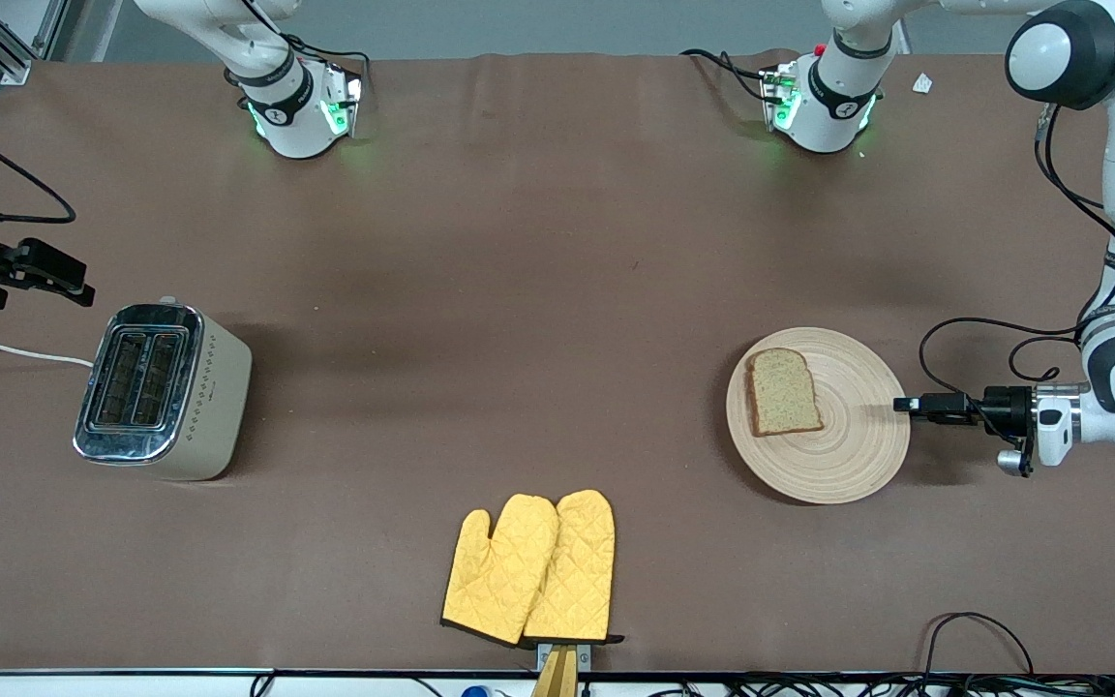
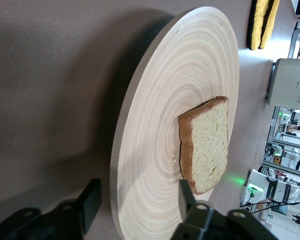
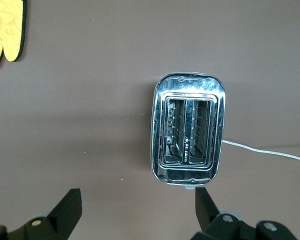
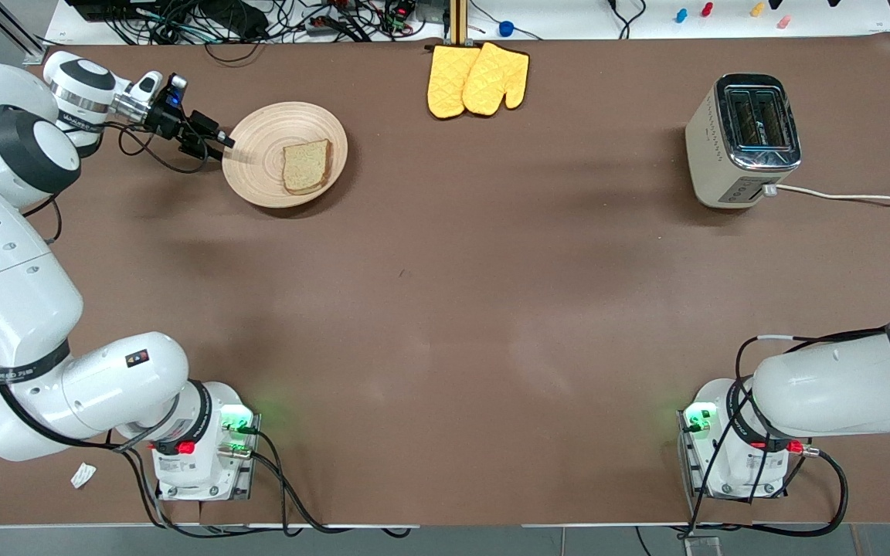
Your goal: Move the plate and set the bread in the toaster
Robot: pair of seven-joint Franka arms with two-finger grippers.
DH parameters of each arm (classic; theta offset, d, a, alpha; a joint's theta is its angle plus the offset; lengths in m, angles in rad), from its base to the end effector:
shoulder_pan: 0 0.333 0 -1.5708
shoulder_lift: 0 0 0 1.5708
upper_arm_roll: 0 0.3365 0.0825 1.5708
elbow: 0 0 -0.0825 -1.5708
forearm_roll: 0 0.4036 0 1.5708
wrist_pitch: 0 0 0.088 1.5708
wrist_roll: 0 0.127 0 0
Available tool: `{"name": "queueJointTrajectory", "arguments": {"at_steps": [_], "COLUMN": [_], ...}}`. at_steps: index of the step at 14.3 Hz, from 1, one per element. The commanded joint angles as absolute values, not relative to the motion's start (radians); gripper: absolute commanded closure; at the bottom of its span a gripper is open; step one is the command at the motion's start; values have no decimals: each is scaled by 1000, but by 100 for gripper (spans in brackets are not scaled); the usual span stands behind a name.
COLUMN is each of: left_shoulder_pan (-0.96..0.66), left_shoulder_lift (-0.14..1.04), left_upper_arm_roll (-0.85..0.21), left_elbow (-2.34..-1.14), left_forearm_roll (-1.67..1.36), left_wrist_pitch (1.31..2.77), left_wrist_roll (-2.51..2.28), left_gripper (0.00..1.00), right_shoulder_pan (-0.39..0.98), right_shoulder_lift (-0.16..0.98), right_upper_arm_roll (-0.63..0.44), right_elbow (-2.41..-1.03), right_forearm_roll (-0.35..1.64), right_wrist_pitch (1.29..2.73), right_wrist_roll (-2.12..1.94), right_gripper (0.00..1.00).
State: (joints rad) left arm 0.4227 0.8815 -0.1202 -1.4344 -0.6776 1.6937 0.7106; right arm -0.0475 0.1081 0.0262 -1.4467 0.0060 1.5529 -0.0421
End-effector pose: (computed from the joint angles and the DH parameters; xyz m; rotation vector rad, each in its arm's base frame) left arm 0.6704 0.1460 0.1445 2.2104 -0.0904 -0.1991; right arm 0.6082 -0.0131 0.6204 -3.1325 -0.0325 0.0025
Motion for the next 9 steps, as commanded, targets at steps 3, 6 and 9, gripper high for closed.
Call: {"name": "queueJointTrajectory", "arguments": {"at_steps": [3,6,9], "left_shoulder_pan": [442,442,443], "left_shoulder_lift": [890,890,858], "left_upper_arm_roll": [-126,-126,-204], "left_elbow": [-1422,-1422,-1419], "left_forearm_roll": [-710,-713,-719], "left_wrist_pitch": [1689,1689,1680], "left_wrist_roll": [741,778,764], "left_gripper": [98,100,100], "right_shoulder_pan": [-108,42,66], "right_shoulder_lift": [87,87,87], "right_upper_arm_roll": [112,-50,-83], "right_elbow": [-1460,-1460,-1460], "right_forearm_roll": [-12,-12,-9], "right_wrist_pitch": [1548,1546,1548], "right_wrist_roll": [-31,-29,-29], "right_gripper": [0,0,0]}}
